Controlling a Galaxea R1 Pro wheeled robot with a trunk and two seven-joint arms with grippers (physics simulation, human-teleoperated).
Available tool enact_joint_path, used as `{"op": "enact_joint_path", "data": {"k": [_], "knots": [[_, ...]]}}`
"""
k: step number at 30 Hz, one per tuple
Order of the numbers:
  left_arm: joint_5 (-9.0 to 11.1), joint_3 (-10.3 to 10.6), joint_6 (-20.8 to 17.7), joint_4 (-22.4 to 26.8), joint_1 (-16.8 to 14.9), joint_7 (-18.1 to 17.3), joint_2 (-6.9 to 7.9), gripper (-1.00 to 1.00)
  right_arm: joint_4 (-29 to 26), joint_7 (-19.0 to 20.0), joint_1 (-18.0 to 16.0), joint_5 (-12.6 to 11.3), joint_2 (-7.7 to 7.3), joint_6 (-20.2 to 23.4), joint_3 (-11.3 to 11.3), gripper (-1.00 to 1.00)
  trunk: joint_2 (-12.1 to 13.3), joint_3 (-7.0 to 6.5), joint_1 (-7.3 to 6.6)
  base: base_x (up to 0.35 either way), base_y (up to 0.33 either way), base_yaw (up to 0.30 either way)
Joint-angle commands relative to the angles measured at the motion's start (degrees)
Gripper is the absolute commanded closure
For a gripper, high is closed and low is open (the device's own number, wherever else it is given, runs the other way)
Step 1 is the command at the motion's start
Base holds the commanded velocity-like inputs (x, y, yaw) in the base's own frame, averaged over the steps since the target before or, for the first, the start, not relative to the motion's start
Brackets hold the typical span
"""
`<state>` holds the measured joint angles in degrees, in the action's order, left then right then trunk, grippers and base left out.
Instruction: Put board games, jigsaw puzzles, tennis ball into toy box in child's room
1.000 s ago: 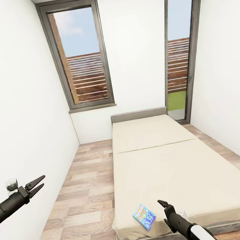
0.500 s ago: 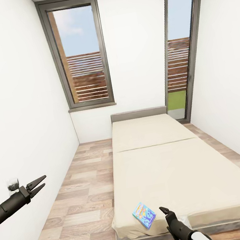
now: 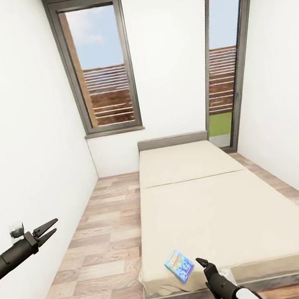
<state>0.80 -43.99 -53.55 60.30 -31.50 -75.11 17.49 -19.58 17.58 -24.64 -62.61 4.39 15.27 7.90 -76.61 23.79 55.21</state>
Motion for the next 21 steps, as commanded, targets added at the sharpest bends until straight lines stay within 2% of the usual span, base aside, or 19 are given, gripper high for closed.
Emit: {"op": "enact_joint_path", "data": {"k": [1, 14, 21], "knots": [[0.08, -0.04, -0.60, -0.01, -0.05, -0.14, 0.00, -1.00, -0.01, 0.09, -0.04, -0.25, 0.02, 0.43, 0.42, -1.00, -0.45, 0.25, 0.23, 0.000, 0.000, 0.000], [-0.01, 0.02, -0.83, -0.01, -0.05, -0.25, 0.04, -1.00, -0.19, 0.43, -0.05, -0.23, -0.32, 0.46, 0.36, -1.00, -5.67, 2.58, 3.08, 0.000, 0.000, 0.000], [0.03, 0.69, -0.86, -0.01, -0.05, -0.30, -0.08, -1.00, -0.20, 3.02, -0.06, -0.23, -0.38, 0.38, 0.33, -1.00, -8.47, 3.84, 4.62, 0.000, 0.000, 0.000]]}}
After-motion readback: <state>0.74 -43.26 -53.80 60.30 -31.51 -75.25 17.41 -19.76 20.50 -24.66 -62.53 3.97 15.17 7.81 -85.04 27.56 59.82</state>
